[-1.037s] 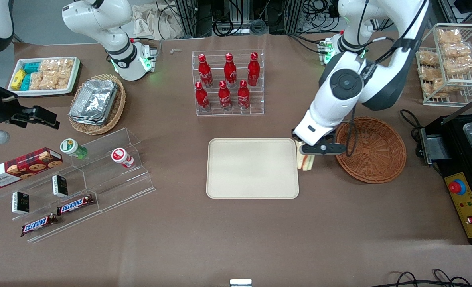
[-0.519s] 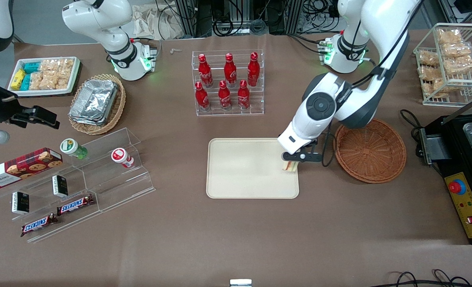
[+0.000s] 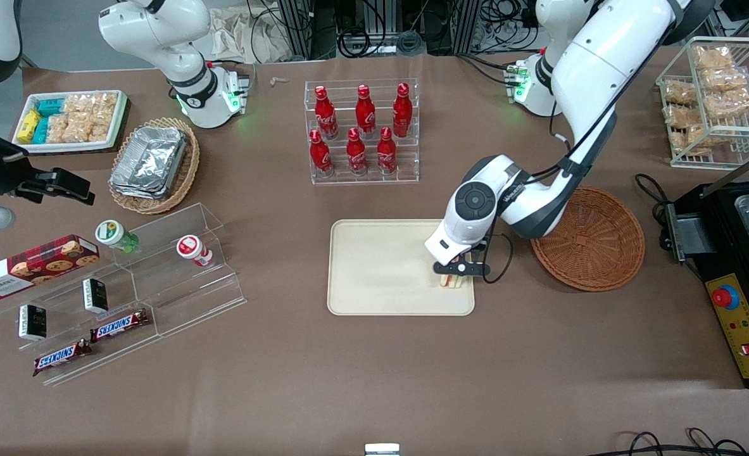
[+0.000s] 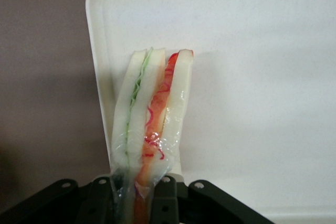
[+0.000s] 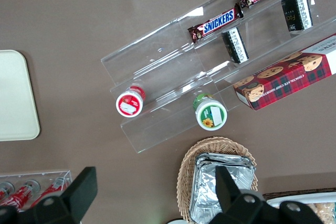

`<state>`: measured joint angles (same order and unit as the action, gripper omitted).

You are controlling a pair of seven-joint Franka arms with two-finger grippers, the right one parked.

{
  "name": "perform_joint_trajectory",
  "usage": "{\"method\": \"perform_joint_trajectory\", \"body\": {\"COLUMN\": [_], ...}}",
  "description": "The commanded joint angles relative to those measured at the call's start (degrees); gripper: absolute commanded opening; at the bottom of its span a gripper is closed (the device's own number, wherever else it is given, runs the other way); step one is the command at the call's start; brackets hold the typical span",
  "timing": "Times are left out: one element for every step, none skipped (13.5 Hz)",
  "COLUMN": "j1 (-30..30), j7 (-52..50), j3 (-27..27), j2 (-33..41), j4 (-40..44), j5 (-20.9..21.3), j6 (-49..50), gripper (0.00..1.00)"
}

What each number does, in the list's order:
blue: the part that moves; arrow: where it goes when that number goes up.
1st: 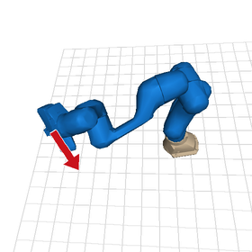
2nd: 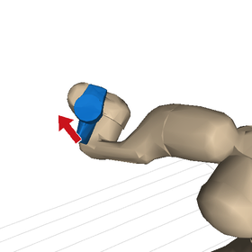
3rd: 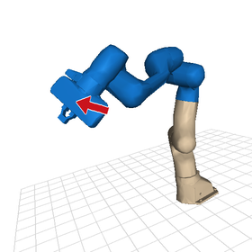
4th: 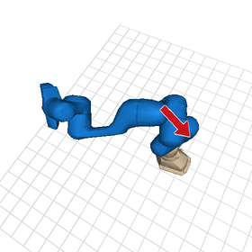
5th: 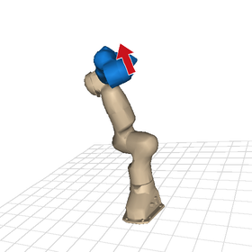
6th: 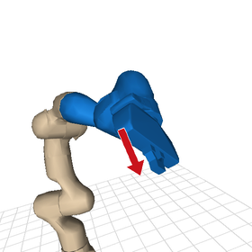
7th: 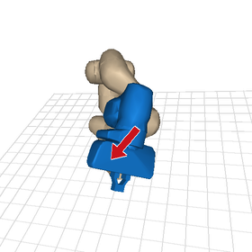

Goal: Place sandwich from basket to tray
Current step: 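Lower the held sandwich onto the cream tray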

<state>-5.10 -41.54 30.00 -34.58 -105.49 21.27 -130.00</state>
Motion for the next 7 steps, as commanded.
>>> {"method": "perform_joint_trajectory", "body": {"j1": [-0.26, -0.26, -0.43, -0.61, -0.52, -0.52, -0.52], "j7": [-0.75, -0.30, -0.30, -0.30, -0.30, -0.30, -0.38], "j3": [-0.03, -0.03, -0.03, -0.03, -0.03, -0.03, -0.03], "j2": [-2.16, -2.77, -3.04, -3.21, -3.30, -3.30, -3.30], "j4": [2.74, 2.92, 3.01, 3.01, 3.01, 3.01, 2.92], "j5": [1.67, 1.67, 1.76, 1.84, 1.85, 1.76, 1.76], "j6": [0.10, 0.10, 0.01, 0.01, 0.01, 0.01, 0.09], "gripper": [0.00, 0.11, 0.76, 0.99, 1.00, 1.00, 1.00]}}
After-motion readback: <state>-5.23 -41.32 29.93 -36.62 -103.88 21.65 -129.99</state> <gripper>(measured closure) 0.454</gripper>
